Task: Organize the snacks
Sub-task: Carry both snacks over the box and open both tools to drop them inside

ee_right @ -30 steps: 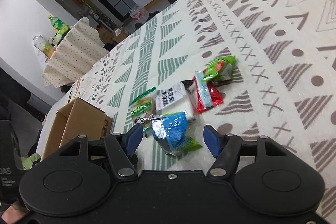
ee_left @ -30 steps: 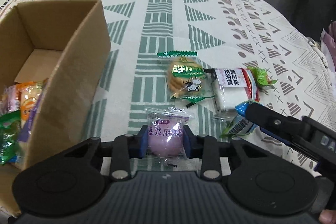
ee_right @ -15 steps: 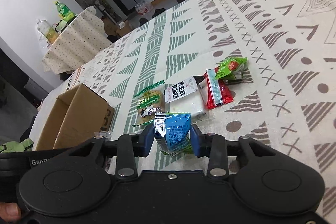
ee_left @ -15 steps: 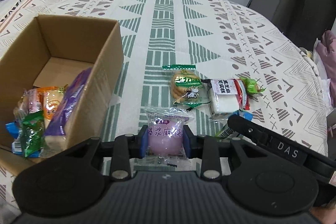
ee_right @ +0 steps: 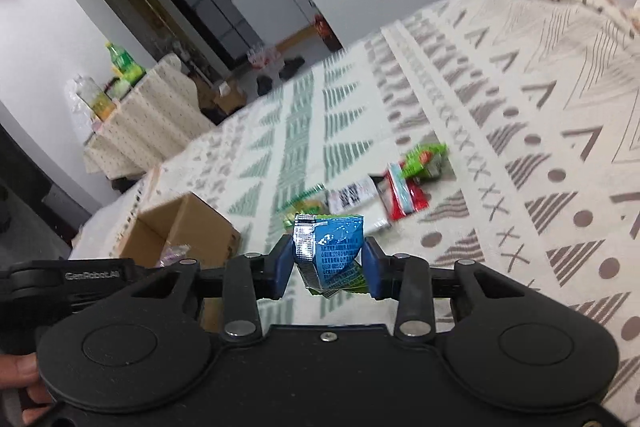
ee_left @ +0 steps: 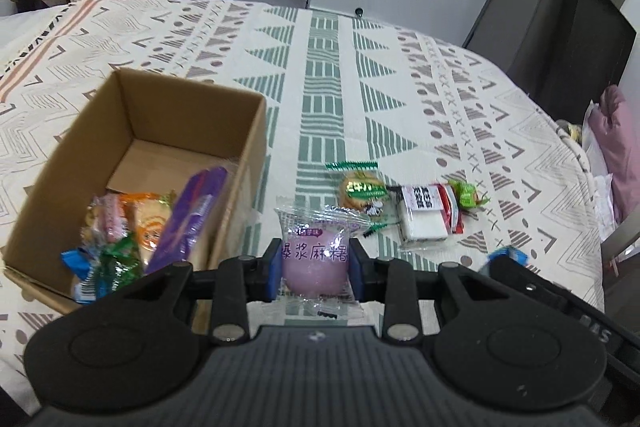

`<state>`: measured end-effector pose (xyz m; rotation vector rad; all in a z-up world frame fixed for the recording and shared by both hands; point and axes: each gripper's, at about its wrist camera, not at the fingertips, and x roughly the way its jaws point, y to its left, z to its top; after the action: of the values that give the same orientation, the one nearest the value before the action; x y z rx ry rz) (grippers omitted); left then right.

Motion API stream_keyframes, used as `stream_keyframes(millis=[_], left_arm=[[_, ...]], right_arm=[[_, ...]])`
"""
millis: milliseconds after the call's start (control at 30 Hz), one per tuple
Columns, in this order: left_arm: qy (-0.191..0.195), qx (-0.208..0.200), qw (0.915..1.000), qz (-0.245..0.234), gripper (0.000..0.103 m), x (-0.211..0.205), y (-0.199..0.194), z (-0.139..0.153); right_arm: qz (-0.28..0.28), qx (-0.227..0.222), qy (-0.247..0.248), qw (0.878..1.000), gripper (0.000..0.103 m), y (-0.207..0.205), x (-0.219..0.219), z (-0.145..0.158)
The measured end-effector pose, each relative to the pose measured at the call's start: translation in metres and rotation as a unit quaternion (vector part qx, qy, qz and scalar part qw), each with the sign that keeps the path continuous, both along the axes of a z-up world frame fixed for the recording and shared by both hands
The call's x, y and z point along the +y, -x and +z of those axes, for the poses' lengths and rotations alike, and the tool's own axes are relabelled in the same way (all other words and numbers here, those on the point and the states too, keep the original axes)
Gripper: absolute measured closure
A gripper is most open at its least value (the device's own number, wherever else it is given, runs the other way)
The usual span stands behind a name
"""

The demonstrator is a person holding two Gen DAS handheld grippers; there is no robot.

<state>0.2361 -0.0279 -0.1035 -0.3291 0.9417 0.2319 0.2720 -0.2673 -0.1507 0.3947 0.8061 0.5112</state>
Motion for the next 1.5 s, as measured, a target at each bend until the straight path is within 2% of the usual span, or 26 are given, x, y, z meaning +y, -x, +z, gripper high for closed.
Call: stream_keyframes(millis=[433,933,1200,1500], left_arm=[[0.009,-0.031,0.9994,0.012,0.071,0.034,0.025,0.034],[0.024,-0.066,0.9967,0.041,0.071,0.091,0.045,0.066],[0.041,-0.074,0.9953,0.048,0.071,0.119,0.047,0.068],[0.052,-0.067,0.9955,0.043,0.071,0.145,0.035,0.064]], right_arm=[[-0.032,-0.018,-0.017,0.999,0.067,0.027,0.019,0.035],[-0.008,-0.050,0.003,0.999,0.067,0.035,0.077,0.075],[-0.002,-0.055,0.009,0.998,0.067,0.036,0.106,0.083],[0.008,-0.042,0.010,0.999,0.067,0.031,0.138,0.075]])
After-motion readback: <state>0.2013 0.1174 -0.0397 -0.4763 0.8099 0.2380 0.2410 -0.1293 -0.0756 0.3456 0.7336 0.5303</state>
